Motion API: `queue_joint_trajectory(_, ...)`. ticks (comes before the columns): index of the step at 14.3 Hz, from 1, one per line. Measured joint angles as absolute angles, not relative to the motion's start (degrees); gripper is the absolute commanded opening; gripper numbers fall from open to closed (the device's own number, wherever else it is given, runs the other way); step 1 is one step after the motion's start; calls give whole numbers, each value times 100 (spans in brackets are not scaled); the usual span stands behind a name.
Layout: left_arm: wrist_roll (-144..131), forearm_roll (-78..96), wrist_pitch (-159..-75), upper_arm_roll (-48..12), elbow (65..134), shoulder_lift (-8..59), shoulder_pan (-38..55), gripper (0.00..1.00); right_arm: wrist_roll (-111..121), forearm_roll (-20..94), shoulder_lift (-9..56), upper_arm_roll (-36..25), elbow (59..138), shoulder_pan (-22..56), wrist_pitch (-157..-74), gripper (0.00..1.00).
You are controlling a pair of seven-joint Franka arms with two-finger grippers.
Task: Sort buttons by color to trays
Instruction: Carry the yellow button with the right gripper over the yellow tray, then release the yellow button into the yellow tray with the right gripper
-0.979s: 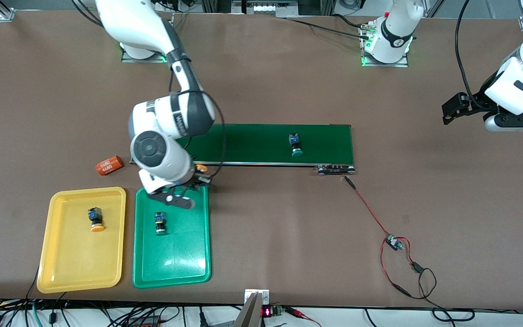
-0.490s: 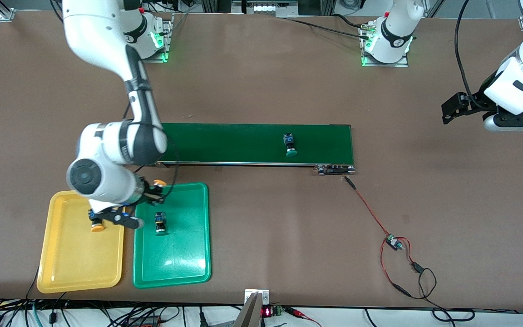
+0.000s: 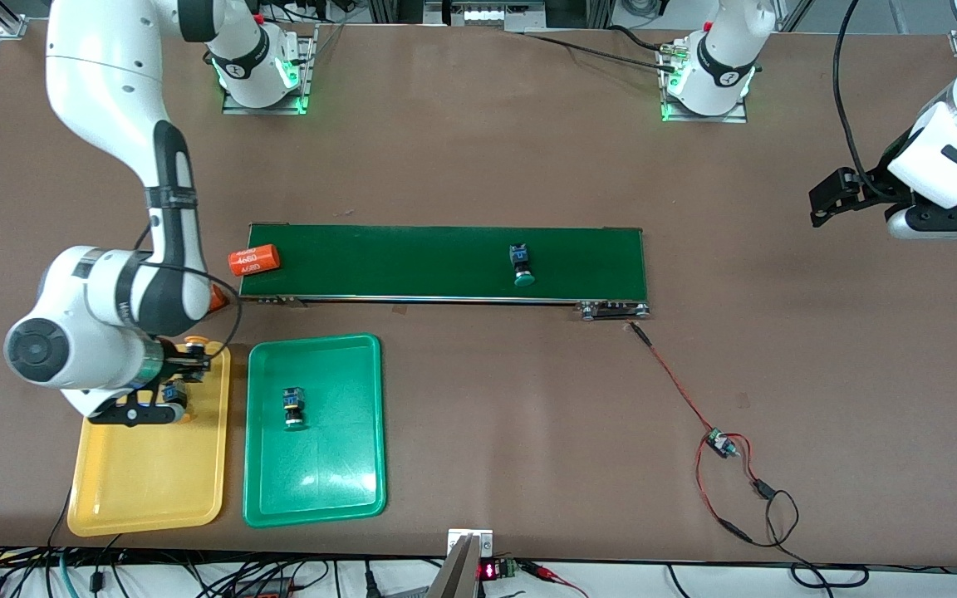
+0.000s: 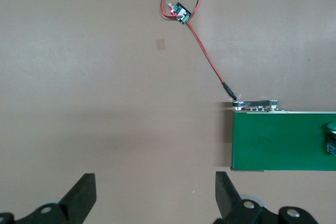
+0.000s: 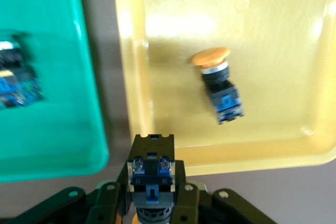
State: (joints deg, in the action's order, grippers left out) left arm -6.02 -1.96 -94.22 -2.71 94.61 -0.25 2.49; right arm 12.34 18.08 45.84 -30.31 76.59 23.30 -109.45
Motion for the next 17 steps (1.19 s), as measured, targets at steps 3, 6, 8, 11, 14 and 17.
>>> queue_joint_trajectory(3,-601,-196,-9422,-271,9460,-25,249,100,2637,1807,4734,-3030,7662,2013,-11241,0)
queue_joint_trajectory(6,-597,-196,-9421,-272,9460,-25,251,100,3865,1810,4916,-3007,7662,1711,-11492,0)
queue_joint_trajectory(8,-597,-196,-9421,-272,9460,-25,251,100,4574,1836,4996,-2884,7661,1443,-11734,0)
queue_joint_trajectory(11,-596,-196,-9421,-272,9460,-25,251,100,5117,1845,5043,-2650,7639,1134,-11851,0)
queue_joint_trajectory(14,-596,-196,-9409,-272,9460,-25,251,100,5311,1872,5096,-2462,7504,985,-11862,0)
queue_joint_trajectory(17,-595,-196,-9384,-272,9460,-25,251,100,5632,1873,5160,-2400,7319,980,-11879,0)
